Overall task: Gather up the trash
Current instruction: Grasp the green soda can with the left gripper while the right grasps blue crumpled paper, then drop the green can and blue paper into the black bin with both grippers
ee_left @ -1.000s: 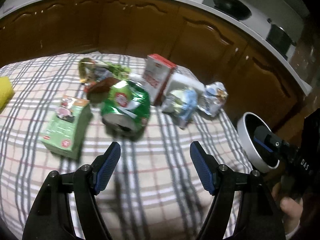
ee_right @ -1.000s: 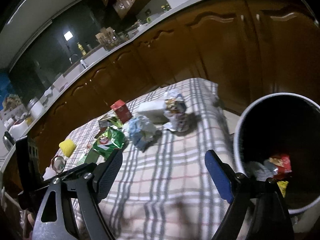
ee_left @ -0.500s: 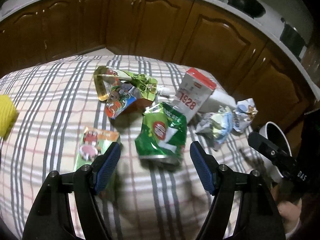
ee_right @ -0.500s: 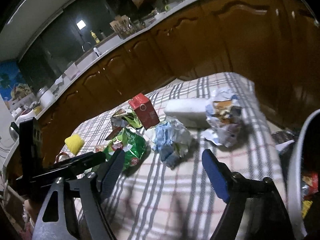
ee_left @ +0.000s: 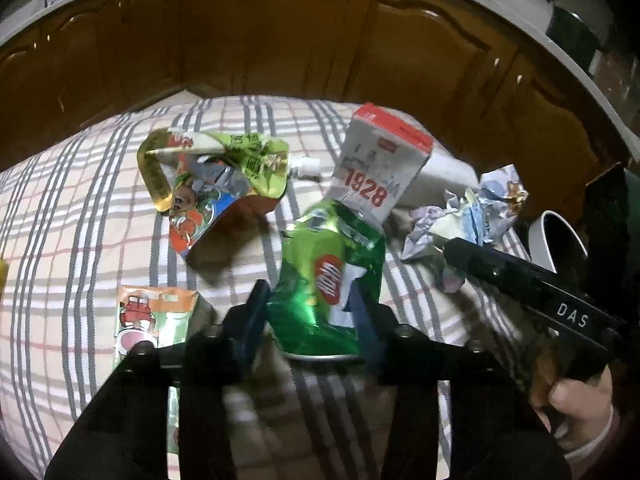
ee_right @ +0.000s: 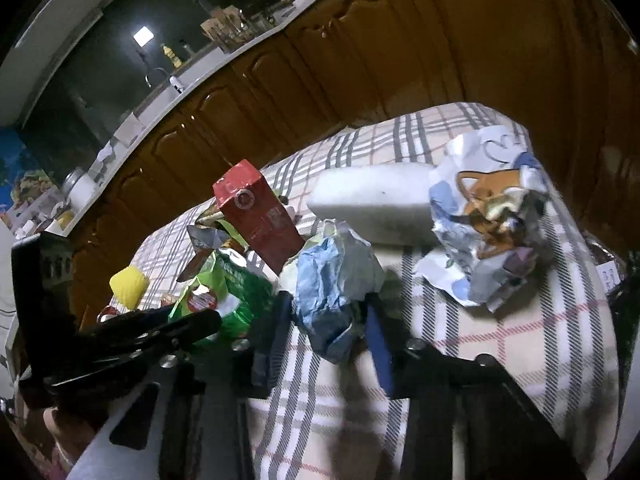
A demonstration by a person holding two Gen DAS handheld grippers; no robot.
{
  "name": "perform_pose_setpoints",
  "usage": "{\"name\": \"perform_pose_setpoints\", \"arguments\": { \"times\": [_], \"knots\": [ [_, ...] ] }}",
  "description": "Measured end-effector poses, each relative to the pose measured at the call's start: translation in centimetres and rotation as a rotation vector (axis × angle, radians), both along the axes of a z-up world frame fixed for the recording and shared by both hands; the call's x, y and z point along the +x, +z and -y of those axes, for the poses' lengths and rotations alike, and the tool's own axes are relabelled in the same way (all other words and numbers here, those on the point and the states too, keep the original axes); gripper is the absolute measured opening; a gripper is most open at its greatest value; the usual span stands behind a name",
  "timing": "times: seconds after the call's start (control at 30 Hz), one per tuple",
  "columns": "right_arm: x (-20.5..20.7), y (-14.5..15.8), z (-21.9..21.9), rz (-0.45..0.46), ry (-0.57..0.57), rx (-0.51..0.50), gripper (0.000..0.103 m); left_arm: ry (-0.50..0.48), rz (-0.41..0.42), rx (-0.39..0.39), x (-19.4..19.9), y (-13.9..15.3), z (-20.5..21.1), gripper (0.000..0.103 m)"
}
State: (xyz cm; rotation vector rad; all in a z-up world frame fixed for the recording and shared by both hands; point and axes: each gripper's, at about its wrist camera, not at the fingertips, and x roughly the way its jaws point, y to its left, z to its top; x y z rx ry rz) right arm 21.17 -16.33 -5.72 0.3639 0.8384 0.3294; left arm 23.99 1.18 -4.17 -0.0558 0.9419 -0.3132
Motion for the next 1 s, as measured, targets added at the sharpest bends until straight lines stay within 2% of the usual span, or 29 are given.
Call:
{"name": "perform_pose_setpoints", "arguments": {
  "times": [0.23, 0.5, 1.0],
  "knots": [
    [-3.2, 1.8, 1.5, 0.048, -0.012, 0.024, 0.032, -0.02, 0.05, 0.0, -2.4, 1.1, 0.8, 0.032],
    [-7.3, 3.7, 4.3, 0.091, -0.053, 0.031, 0.032, -0.054, 0.068, -0.048, -5.9, 1.8, 2.3, 0.031],
    [-13.5, 4.7, 12.3, 0.107, -0.237, -0.013, 0.032, -0.211, 0.098, -0.079, -9.2, 3.6, 10.5, 0.03]
  ]
}}
